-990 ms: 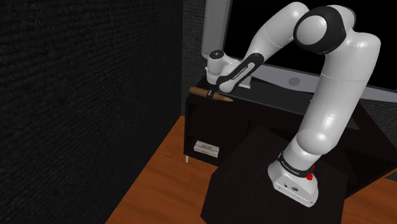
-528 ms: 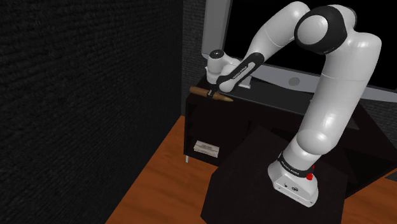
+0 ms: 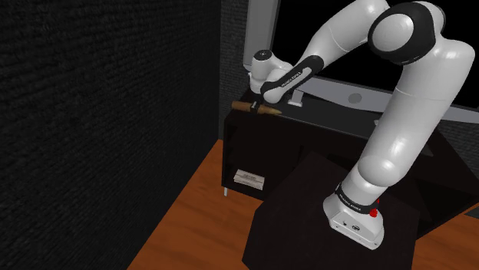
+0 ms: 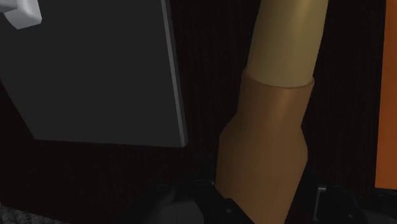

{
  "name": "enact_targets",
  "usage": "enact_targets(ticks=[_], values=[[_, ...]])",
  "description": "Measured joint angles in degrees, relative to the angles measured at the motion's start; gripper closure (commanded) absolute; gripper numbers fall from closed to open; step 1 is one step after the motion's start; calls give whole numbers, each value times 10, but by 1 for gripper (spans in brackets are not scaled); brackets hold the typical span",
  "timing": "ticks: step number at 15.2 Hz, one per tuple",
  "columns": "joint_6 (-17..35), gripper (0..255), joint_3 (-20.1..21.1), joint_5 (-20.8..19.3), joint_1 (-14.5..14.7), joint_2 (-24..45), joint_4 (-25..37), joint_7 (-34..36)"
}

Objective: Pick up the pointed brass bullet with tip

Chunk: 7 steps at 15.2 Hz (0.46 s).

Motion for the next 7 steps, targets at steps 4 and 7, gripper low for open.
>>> enact_targets(ticks=[4, 7], values=[[-24, 255, 4, 17, -1, -22, 4, -20], [-42, 255, 6, 29, 0, -36, 10, -33]])
